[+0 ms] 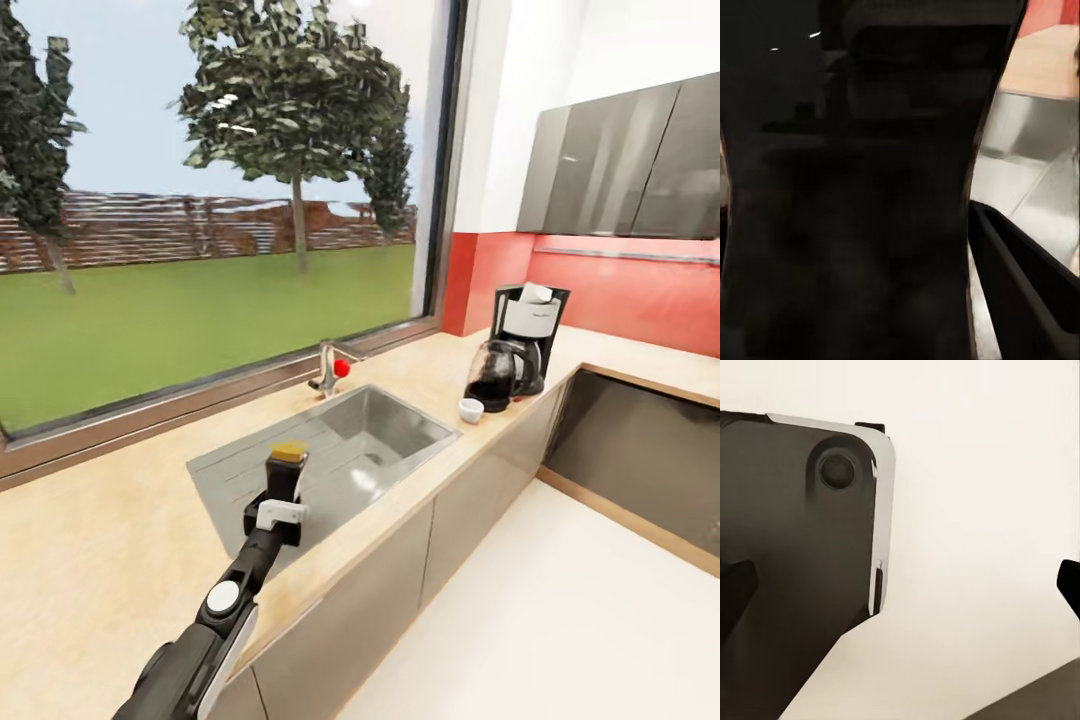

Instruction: Set up a coffee station on the kitchen countertop: keep the coffee maker on the countertop, move the bottle of coffee from the kitchen shelf to the counter next to the coffee maker, place a paper coffee filter on top of the coffee maker, put the saucer next to the coffee maker with the coffee cup on the saucer, and place the electric kettle next to the coffee maker.

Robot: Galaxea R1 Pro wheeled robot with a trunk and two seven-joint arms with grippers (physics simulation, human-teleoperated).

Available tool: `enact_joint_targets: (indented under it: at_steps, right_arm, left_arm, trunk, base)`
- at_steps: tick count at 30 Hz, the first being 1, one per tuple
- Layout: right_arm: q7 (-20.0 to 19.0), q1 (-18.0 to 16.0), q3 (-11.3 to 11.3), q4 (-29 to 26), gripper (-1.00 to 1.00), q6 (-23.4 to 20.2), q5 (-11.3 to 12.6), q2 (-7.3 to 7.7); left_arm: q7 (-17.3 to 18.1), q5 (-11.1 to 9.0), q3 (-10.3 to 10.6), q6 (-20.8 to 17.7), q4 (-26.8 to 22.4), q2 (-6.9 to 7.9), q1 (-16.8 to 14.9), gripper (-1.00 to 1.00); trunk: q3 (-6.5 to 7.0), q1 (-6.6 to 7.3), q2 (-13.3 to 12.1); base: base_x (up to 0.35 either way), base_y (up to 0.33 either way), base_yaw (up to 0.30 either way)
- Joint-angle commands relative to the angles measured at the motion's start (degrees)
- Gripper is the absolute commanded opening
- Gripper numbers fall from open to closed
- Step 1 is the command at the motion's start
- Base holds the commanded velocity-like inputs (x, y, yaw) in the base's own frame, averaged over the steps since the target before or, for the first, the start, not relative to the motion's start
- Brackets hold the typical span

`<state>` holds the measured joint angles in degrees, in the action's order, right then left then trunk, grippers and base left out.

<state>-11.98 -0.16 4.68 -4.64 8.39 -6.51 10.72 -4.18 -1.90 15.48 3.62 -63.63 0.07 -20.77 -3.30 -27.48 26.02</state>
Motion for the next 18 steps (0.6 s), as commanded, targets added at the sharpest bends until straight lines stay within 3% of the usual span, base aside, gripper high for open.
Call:
enact_joint_targets:
  at_steps: [1, 6, 13, 15, 18]
  right_arm:
    - [-0.2, 0.0, 0.5, 0.0, 1.00, 0.2, -0.6, 0.00]
    - [-0.2, 0.0, 0.5, 0.0, 1.00, 0.2, -0.6, -0.08]
    - [-0.2, 0.0, 0.4, 0.0, 1.00, 0.2, -0.6, -0.17]
    - [-0.2, 0.0, 0.4, -0.2, 1.00, 0.2, -0.6, -0.82]
    - [-0.2, 0.0, 0.4, -0.3, 1.00, 0.2, -0.6, -0.90]
  left_arm:
    - [-0.4, -0.1, 0.2, 0.2, 0.0, 0.02, -0.1, -1.00]
    - [-0.4, -0.1, 0.2, 0.2, 0.0, -0.08, -0.1, -1.00]
    - [-0.3, 0.1, 0.2, 0.2, 0.0, -0.14, -0.1, -1.00]
    - [0.3, -0.8, -0.5, -0.4, 0.7, 0.52, -0.7, -1.00]
    - [1.2, -1.3, -0.1, -1.4, 1.7, 0.39, -1.7, -1.00]
  trunk:
    - [-0.11, -0.06, 0.1]
    - [-0.12, -0.06, 0.1]
    - [-0.14, -0.06, 0.1]
    - [-0.14, -0.06, 0.1]
    - [-0.14, -0.06, 0.1]
  base:
    - [0.282, -0.196, -0.281]
    - [0.306, -0.148, -0.267]
    - [0.332, -0.083, -0.036]
    - [0.000, 0.000, 0.000]
    - [0.000, 0.000, 0.000]
